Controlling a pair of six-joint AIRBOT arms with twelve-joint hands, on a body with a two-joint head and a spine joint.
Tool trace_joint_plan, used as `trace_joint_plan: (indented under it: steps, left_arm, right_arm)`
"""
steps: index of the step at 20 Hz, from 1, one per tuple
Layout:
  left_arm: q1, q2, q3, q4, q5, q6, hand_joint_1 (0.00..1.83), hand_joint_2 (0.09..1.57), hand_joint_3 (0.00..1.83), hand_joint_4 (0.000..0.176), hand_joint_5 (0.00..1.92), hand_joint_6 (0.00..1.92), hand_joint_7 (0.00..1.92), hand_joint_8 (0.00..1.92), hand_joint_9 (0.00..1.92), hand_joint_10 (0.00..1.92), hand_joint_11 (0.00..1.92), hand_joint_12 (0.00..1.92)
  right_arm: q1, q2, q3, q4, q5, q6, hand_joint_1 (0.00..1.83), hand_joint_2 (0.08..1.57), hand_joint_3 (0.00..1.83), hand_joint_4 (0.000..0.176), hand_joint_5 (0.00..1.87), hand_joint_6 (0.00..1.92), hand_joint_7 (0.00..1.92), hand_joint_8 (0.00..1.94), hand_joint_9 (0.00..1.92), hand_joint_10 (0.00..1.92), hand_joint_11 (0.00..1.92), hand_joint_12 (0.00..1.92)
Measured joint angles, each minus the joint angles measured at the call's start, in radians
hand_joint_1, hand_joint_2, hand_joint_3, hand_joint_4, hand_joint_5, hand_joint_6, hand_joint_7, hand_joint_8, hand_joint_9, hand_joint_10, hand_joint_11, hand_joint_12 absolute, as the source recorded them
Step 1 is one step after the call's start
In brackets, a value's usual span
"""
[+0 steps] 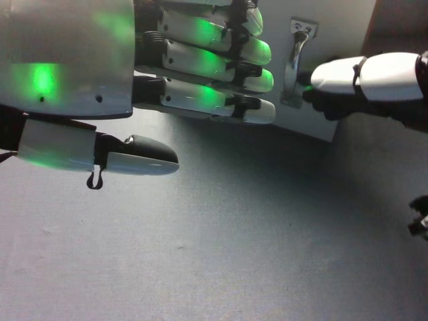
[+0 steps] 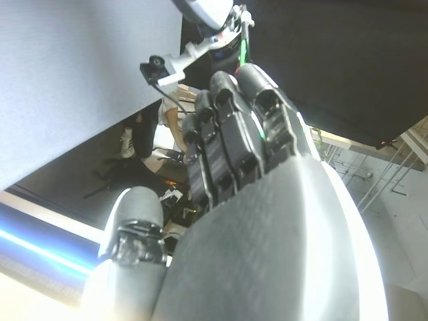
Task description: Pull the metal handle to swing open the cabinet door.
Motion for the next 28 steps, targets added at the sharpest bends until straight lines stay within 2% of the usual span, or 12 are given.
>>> trace_joint_plan:
  steps: [4,10,15,17,22,28]
  left_arm:
    - [0.000,0.000,0.000,0.000,0.000,0.000,0.00,1.57,0.00,0.000,0.40,0.00,0.44,0.00,0.41,0.00,0.02,0.91]
    - [0.000,0.000,0.000,0.000,0.002,0.000,0.00,1.57,0.01,0.000,0.42,0.01,0.44,0.00,0.41,0.00,0.00,0.91]
    - [0.000,0.000,0.000,0.000,0.001,0.000,0.00,1.57,0.01,0.000,0.42,0.01,0.45,0.00,0.41,0.00,0.01,0.92]
    - [0.000,0.000,0.000,0.000,0.002,0.000,0.00,1.57,0.01,0.000,0.41,0.00,0.43,0.00,0.40,0.00,0.00,0.92]
    - [0.000,0.000,0.000,0.000,0.001,0.000,0.00,1.57,0.01,0.000,0.41,0.00,0.43,0.00,0.40,0.00,0.00,0.92]
    - [0.000,0.000,0.000,0.000,0.001,0.000,0.00,1.57,0.01,0.000,0.40,0.00,0.43,0.00,0.40,0.00,0.00,0.92]
  right_arm:
    - [-0.024,0.019,-0.040,-0.072,-0.023,-0.002,0.00,1.57,0.01,0.000,0.25,0.01,0.29,0.01,0.27,0.01,0.00,0.70]
    - [-0.045,0.037,-0.057,-0.159,-0.013,-0.003,0.00,1.57,0.01,0.000,0.26,0.00,0.30,0.00,0.27,0.00,0.00,0.68]
    - [-0.058,0.059,-0.070,-0.282,-0.011,-0.002,0.00,1.57,0.00,0.000,0.27,0.00,0.30,0.00,0.27,0.00,0.00,0.70]
    - [-0.071,0.077,-0.070,-0.349,-0.016,-0.003,0.00,1.57,0.01,0.000,0.26,0.00,0.29,0.00,0.27,0.00,0.00,0.68]
    - [-0.073,0.090,-0.045,-0.422,-0.032,-0.002,0.00,1.57,0.01,0.000,0.26,0.00,0.29,0.00,0.27,0.00,0.00,0.69]
    - [-0.073,0.104,-0.011,-0.606,-0.031,-0.001,0.00,1.57,0.02,0.000,0.24,0.00,0.28,0.00,0.26,0.00,0.00,0.66]
